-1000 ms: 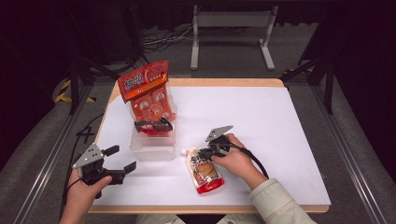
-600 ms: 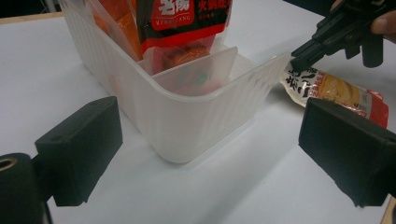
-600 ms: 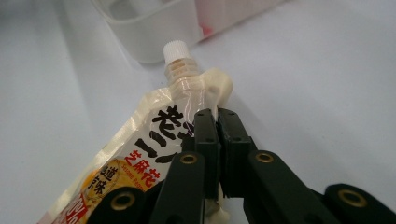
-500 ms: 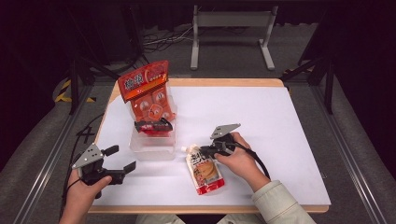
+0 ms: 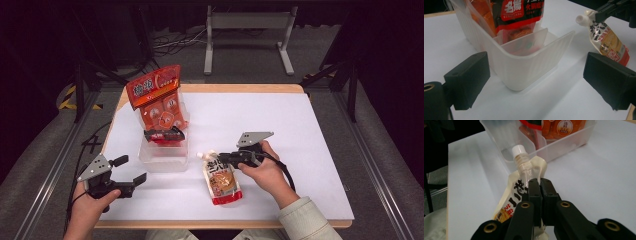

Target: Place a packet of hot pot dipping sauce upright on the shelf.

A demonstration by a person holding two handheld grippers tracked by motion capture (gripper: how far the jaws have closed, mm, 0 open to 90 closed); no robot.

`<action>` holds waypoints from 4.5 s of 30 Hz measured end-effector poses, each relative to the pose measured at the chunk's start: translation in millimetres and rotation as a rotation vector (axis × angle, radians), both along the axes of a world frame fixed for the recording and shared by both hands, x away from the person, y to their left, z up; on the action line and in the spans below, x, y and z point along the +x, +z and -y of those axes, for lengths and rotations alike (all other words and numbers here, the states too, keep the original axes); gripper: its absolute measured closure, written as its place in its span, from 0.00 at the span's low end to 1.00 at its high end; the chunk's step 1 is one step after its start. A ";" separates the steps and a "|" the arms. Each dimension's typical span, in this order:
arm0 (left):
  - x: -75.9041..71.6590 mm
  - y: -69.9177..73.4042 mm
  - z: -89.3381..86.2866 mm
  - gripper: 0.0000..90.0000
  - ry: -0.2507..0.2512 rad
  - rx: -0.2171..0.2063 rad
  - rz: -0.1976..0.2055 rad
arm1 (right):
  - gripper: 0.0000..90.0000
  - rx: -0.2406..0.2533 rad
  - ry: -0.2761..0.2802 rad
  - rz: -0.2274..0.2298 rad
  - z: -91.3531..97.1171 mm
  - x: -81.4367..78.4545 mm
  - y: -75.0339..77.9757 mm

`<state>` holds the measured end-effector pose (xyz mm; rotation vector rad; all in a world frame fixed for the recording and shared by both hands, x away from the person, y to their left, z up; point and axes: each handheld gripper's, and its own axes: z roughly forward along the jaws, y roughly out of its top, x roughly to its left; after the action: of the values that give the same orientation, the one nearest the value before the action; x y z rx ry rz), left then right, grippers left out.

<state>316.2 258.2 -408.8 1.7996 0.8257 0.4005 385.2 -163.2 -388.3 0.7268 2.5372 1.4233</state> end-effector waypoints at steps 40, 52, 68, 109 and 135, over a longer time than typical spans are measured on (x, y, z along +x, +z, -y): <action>19.5 39.8 97.7 0.16 -0.481 -0.013 0.076 | 0.99 0.188 0.150 0.196 -1.7 -41.1 70.0; 33.2 33.5 120.0 0.23 -0.531 -0.057 0.049 | 0.99 0.208 0.193 0.208 -11.3 -44.7 70.9; 33.8 27.6 124.5 0.67 -0.611 -0.150 0.042 | 0.99 0.225 0.233 0.216 -29.8 -45.7 70.4; 38.8 81.6 66.6 0.97 -0.487 -0.024 0.094 | 0.76 0.224 0.043 0.227 39.5 -53.2 60.7; 58.6 88.3 28.3 0.97 -0.291 0.008 0.133 | 0.67 0.202 -0.130 0.227 81.3 -46.3 59.3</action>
<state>374.8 229.9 -320.5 1.8450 0.4618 0.3289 339.0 -244.5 -329.0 0.7003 2.1597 1.6303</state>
